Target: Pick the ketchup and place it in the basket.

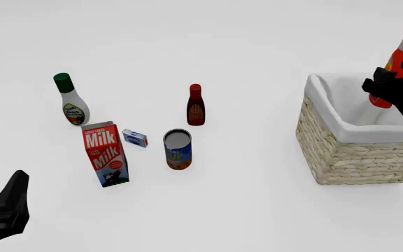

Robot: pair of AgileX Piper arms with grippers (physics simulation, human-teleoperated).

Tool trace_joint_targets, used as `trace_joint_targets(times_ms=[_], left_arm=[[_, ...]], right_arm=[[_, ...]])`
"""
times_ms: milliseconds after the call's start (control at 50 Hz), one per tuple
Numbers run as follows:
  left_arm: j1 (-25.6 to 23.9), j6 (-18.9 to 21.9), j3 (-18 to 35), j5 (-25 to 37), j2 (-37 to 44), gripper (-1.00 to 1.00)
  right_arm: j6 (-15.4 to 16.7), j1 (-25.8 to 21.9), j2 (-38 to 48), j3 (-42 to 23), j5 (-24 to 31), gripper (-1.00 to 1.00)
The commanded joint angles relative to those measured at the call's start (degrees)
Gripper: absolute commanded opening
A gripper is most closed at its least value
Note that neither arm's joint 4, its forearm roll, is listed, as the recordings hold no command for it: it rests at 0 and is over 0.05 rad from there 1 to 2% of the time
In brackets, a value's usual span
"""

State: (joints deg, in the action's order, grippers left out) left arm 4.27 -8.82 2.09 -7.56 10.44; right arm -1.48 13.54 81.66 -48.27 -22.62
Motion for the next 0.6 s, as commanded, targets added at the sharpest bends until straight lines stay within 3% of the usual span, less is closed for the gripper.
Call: trace_joint_targets(times_ms=[20, 600], left_arm=[[0.1, -0.2, -0.2, -0.7, 0.6, 1.0], [0.3, -0.5, -0.1, -0.6, 0.6, 1.0]], right_arm=[[-0.7, 1.0, 1.9, -0.3, -0.7, -1.0], [0.6, 2.5, 7.4, -2.3, 0.5, -1.0]])
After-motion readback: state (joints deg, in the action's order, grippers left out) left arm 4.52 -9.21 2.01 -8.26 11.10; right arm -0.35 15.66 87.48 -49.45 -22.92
